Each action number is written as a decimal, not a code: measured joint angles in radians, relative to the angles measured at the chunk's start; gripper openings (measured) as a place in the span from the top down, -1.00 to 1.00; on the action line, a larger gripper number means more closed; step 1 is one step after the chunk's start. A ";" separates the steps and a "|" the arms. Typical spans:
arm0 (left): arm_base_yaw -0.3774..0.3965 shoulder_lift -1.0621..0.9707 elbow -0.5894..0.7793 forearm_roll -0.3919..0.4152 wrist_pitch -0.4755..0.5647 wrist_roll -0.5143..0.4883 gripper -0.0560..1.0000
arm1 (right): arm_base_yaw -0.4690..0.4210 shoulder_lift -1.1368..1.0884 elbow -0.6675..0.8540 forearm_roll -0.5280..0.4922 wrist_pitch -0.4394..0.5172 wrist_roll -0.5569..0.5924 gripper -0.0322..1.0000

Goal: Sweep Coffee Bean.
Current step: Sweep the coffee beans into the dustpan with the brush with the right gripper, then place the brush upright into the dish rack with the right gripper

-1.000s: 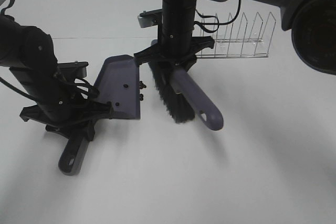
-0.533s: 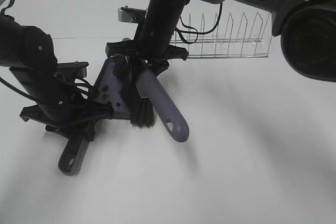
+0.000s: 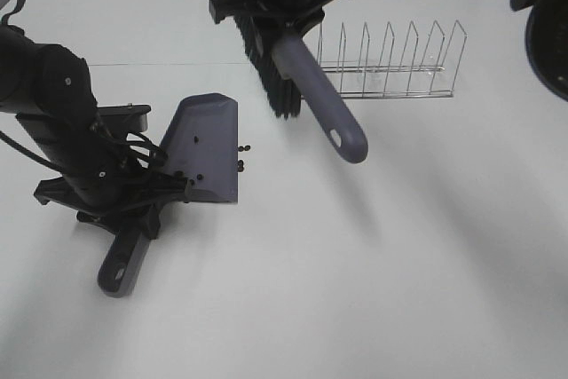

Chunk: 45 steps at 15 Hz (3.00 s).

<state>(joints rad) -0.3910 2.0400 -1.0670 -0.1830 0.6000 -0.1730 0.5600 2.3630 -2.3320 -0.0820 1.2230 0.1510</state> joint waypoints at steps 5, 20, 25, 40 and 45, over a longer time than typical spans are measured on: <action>0.000 0.000 -0.001 0.014 0.005 -0.005 0.24 | -0.001 -0.083 -0.001 -0.125 0.003 -0.009 0.34; 0.060 0.000 -0.002 0.022 0.080 0.000 0.24 | -0.001 0.029 0.308 -0.088 -0.053 0.104 0.34; 0.048 0.000 -0.002 0.021 0.084 0.008 0.24 | -0.001 0.049 0.308 0.043 -0.137 0.105 0.34; 0.004 0.000 -0.002 0.010 0.092 0.008 0.24 | 0.000 -0.038 0.306 0.330 -0.215 -0.052 0.34; 0.004 0.000 -0.002 0.010 0.092 0.008 0.24 | -0.001 -0.115 0.306 -0.100 -0.030 0.051 0.34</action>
<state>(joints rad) -0.3870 2.0400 -1.0690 -0.1730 0.6920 -0.1650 0.5590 2.2480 -2.0260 -0.1820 1.1930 0.2020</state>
